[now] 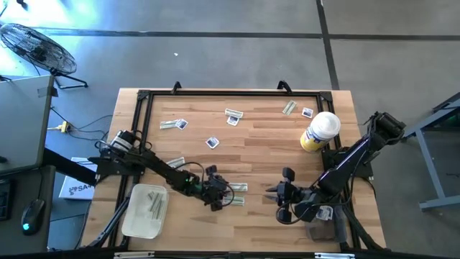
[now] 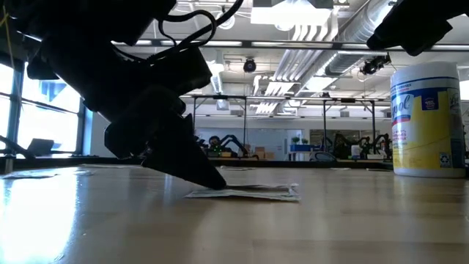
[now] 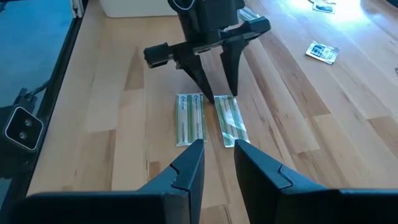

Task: Pick & Place First Aid Supplies
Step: Put the green bandage into the white bin

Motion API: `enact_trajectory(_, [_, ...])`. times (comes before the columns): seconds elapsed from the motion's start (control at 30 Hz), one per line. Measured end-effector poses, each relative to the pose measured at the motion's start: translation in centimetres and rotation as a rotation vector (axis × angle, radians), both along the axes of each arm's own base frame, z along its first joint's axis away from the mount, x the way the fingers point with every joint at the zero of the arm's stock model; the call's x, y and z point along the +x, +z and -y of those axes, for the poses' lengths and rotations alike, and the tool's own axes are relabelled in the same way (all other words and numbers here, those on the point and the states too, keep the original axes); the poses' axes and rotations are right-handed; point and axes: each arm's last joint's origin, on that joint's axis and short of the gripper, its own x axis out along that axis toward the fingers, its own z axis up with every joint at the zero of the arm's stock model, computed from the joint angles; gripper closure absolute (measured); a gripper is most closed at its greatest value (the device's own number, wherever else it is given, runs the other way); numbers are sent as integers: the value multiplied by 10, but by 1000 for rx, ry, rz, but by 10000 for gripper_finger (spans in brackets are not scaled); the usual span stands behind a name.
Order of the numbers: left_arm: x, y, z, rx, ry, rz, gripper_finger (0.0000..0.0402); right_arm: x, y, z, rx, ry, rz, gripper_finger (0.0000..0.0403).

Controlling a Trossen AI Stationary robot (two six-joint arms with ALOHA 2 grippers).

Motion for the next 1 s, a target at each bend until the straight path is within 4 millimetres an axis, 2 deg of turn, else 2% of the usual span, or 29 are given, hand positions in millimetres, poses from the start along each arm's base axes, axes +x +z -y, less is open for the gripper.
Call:
enact_trajectory(0.33, [-1,-2,0,-4,-27,-20,392,0,0,1,-11,-11,6,320])
enact_trajectory(0.5, [0,5,0,-4,-23,-9,385,0,0,1,-11,-11,6,320])
enact_trajectory(0.63, [-2,19,-1,21,-32,-11,399,0,0,1,-11,-12,6,320])
enact_trajectory(0.77, [-4,47,-1,4,-31,11,398,0,0,1,-9,-13,6,320])
enact_trajectory(0.87, [-13,65,4,-11,-34,-1,400,0,0,1,-9,-13,6,320])
enact_trajectory(1.0, [-33,102,16,-65,-10,8,401,0,0,1,-11,-14,5,320])
